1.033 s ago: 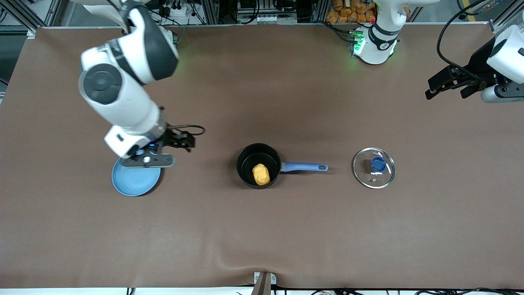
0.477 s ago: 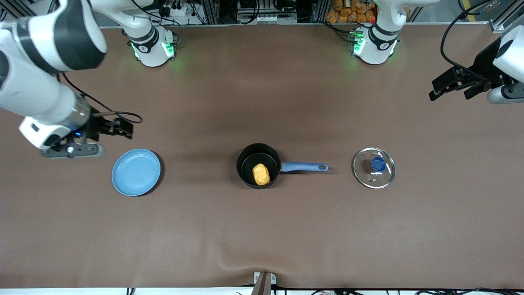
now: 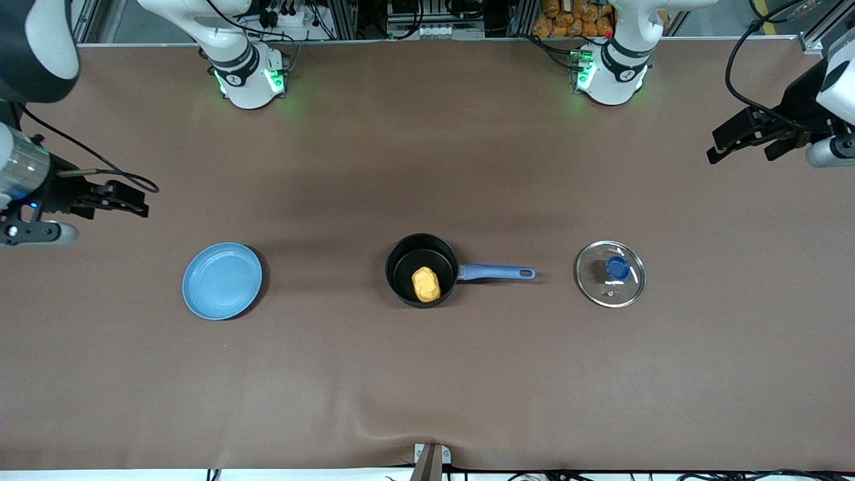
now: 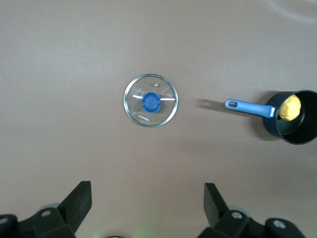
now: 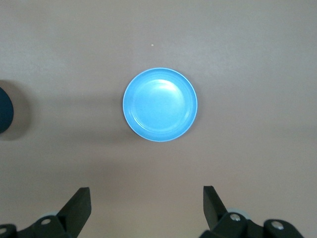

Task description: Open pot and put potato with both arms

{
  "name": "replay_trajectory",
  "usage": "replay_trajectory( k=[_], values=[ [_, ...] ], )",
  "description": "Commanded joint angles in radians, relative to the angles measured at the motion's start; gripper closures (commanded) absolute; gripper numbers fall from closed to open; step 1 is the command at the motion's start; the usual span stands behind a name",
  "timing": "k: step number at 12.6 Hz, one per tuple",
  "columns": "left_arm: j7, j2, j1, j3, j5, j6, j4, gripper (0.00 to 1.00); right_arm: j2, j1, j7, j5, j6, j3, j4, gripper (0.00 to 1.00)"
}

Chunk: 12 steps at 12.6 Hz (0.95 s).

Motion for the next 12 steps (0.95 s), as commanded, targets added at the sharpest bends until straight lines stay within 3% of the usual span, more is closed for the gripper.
replay_trajectory(
  k=[1, 12],
  values=[
    [0.002, 0.006, -0.009, -0.016, 0.061, -0.035, 0.017, 0.00, -0.065, -0.049, -0.036, 0.013, -0.018, 0.018, -0.033, 0.00],
    [0.002, 0.006, -0.008, -0.022, 0.089, -0.087, 0.030, 0.00, -0.075, -0.068, -0.061, 0.009, -0.031, 0.021, -0.030, 0.00]
  ],
)
